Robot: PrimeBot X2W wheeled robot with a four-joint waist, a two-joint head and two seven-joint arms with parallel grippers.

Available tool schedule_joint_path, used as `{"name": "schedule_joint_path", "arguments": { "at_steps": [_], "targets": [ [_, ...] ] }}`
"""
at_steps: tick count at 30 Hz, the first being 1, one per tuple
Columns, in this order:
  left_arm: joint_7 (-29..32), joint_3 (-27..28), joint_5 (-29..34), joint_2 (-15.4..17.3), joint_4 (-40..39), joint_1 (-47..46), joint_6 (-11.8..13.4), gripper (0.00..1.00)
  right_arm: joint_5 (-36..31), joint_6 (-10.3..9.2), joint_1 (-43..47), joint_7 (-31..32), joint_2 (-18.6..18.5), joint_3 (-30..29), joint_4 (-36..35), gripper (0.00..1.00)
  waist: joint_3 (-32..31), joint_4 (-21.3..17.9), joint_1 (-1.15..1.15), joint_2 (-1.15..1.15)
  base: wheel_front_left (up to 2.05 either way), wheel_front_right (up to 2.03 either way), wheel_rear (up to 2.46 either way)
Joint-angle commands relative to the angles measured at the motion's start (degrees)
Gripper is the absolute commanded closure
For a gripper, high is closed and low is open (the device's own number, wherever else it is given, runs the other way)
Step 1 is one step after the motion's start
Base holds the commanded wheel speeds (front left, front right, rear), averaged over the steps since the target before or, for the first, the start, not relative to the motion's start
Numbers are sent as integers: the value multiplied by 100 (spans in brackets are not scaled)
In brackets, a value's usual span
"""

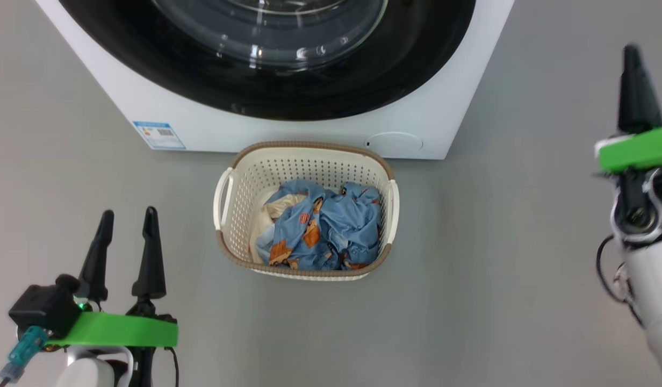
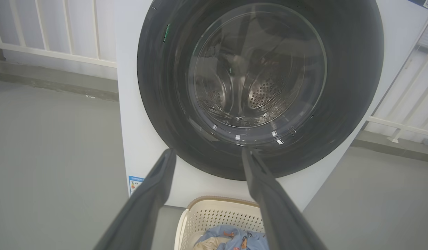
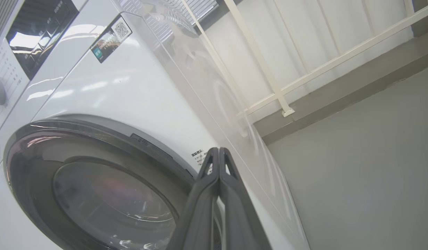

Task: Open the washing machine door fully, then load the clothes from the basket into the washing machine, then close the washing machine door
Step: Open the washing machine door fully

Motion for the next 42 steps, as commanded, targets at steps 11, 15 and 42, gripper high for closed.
{"name": "schedule_joint_path", "arguments": {
  "at_steps": [11,15,42],
  "targets": [
    [-38,161,-36,187,-188,-342,3,0,1832,32,-934,842,-415,300,-145,100,391,149,0,0,0,0,0],
    [-38,130,-53,172,-182,-409,3,0,2295,32,-1242,1190,-532,390,-65,100,528,211,0,0,0,0,0],
    [-38,-98,-181,195,-127,-769,3,0,3827,32,-3053,3266,-572,685,477,100,1341,577,0,0,0,0,0]
  ]
}}
